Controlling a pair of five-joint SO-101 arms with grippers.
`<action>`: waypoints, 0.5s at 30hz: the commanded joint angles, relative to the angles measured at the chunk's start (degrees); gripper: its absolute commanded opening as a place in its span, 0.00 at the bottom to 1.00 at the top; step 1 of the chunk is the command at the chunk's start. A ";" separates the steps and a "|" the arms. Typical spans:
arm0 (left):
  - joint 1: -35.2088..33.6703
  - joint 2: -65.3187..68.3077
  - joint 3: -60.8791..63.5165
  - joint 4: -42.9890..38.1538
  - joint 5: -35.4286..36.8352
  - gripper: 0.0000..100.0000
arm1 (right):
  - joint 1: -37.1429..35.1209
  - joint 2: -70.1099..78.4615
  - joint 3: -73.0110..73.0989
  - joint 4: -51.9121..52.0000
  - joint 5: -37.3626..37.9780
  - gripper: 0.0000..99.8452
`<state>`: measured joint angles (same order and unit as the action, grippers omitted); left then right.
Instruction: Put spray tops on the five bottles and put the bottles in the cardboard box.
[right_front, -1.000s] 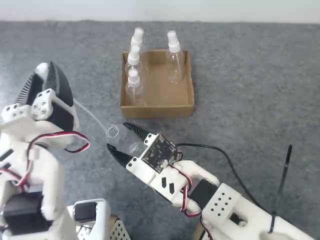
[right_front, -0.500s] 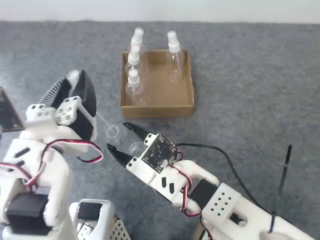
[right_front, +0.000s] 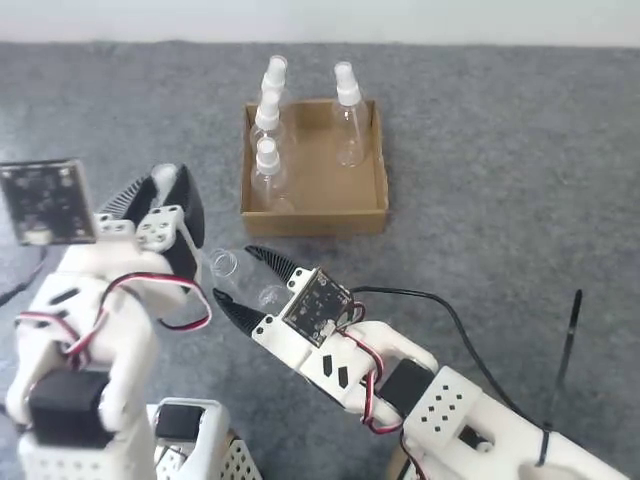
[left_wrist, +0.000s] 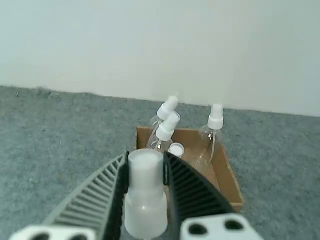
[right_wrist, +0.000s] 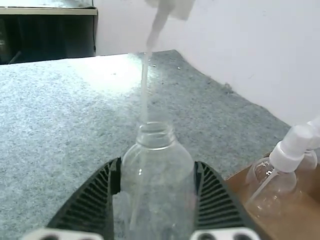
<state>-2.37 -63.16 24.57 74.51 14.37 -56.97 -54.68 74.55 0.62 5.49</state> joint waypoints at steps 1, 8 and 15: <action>0.18 -0.26 2.51 -0.26 -0.70 0.01 | 0.22 0.13 -0.79 -1.27 0.62 0.02; 6.51 -0.26 5.67 -0.26 -2.81 0.01 | 0.31 0.13 -0.79 -1.10 0.62 0.02; 6.59 -0.26 9.10 -1.05 -4.40 0.01 | 1.10 0.13 -0.79 -1.36 0.62 0.02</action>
<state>3.87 -63.08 32.48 74.51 12.00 -56.97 -54.68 74.55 0.62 5.49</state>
